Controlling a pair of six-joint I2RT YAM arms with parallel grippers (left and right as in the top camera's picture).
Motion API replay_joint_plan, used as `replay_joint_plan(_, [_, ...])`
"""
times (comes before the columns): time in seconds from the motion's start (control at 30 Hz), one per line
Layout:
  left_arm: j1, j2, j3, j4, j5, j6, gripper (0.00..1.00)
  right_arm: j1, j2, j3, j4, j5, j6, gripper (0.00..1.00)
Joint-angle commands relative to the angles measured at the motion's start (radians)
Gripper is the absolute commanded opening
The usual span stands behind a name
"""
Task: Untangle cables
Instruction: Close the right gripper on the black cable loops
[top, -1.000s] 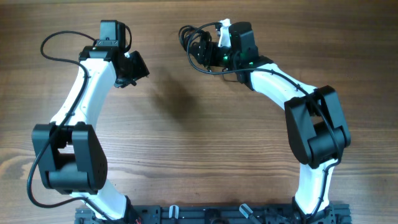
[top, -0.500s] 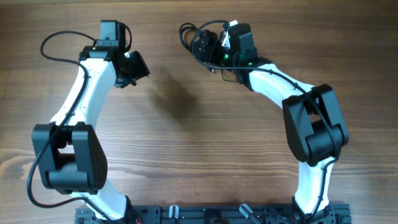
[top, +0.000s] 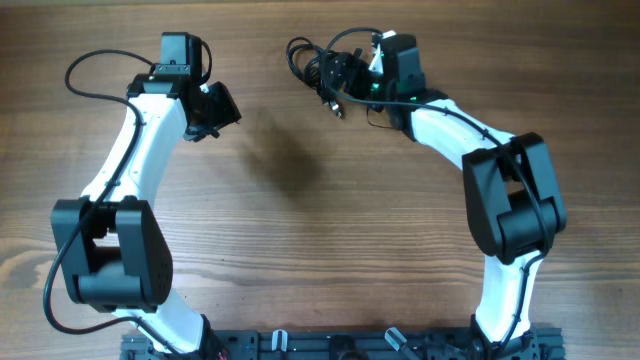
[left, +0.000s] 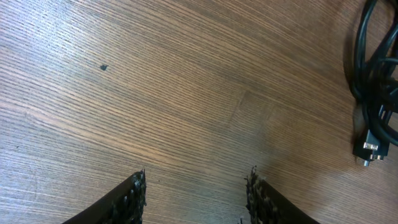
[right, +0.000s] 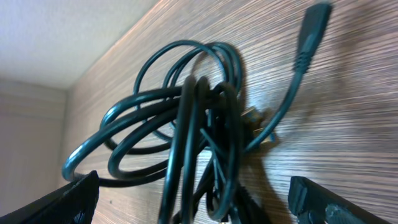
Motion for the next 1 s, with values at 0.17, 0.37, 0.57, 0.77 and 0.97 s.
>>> replay_joint_plan(0.17, [0.004, 0.008, -0.006, 0.003, -0.013, -0.002, 0.58, -0.001, -0.051, 0.014, -0.029, -0.031, 0.032, 1.00])
replay_joint_plan(0.37, [0.004, 0.008, -0.006, 0.003, -0.014, -0.002, 0.61, 0.071, -0.040, 0.014, 0.002, 0.135, 0.092, 1.00])
replay_joint_plan(0.57, [0.004, 0.008, -0.006, 0.003, -0.014, -0.002, 0.62, 0.129, 0.013, 0.014, 0.092, 0.271, 0.166, 1.00])
replay_joint_plan(0.77, [0.004, 0.008, -0.006, 0.003, -0.014, -0.002, 0.63, 0.138, 0.076, 0.014, 0.238, 0.274, 0.064, 1.00])
replay_joint_plan(0.97, [0.004, 0.008, -0.006, 0.003, -0.014, -0.002, 0.63, 0.137, 0.085, 0.014, 0.242, 0.294, 0.027, 0.69])
